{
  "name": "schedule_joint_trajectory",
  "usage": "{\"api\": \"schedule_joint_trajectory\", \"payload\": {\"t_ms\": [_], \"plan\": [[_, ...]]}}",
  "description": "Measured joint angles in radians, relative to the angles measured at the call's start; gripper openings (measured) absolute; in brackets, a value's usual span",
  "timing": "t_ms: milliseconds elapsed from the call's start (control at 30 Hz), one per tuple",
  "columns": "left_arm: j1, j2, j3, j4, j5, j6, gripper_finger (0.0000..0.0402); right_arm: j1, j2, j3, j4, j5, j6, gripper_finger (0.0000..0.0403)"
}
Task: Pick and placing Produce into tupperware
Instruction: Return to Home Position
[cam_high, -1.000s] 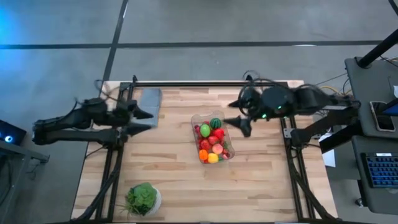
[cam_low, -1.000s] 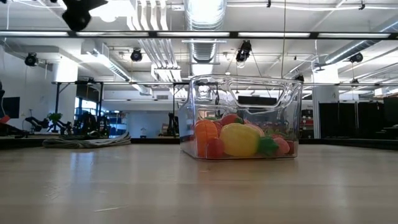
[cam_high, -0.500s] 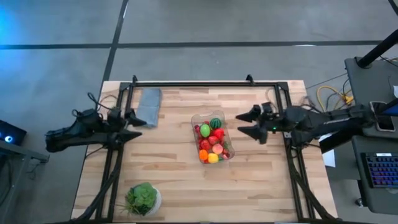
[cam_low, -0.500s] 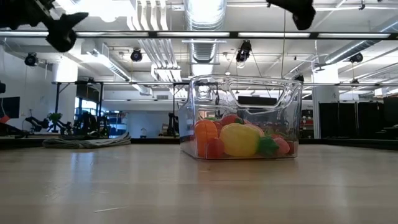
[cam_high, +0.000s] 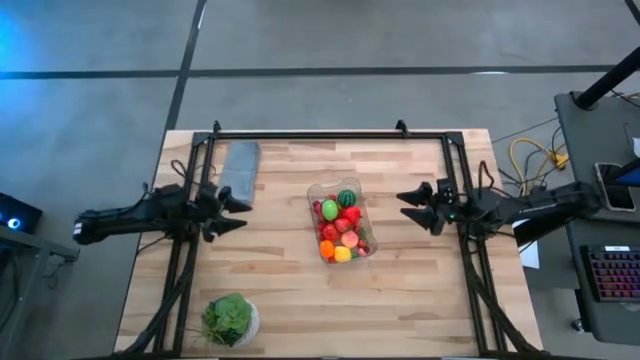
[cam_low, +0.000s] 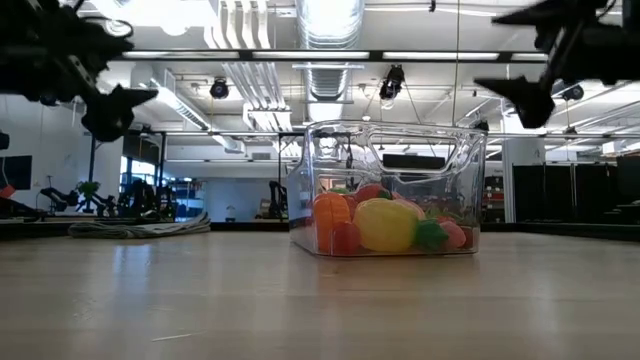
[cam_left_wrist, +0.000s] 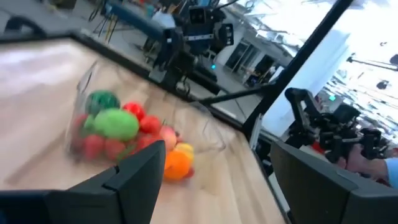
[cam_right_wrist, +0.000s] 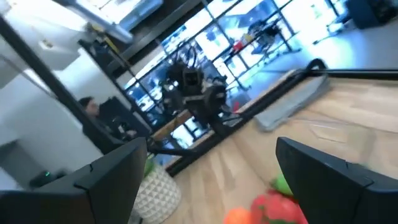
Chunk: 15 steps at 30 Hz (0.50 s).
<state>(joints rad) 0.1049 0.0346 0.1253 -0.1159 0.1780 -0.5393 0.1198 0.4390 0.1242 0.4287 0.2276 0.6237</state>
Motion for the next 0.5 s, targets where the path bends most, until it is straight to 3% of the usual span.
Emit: {"api": "schedule_joint_trajectory", "payload": {"t_ms": [133,267,500], "plan": [[0.0,-0.006,-0.059,0.01,-0.003,-0.071,0.0277,-0.002,-0.085,-0.118,0.008,0.032,0.057,0.035],[0.0,0.029,-0.071,0.035,-0.002,-0.091,0.0277,-0.004,-0.146,-0.116,-0.078,0.047,0.094,0.035],[0.0,0.045,-0.071,0.023,-0.004,-0.109,0.0277,-0.004,-0.201,-0.115,-0.098,0.072,-0.008,0.035]]}}
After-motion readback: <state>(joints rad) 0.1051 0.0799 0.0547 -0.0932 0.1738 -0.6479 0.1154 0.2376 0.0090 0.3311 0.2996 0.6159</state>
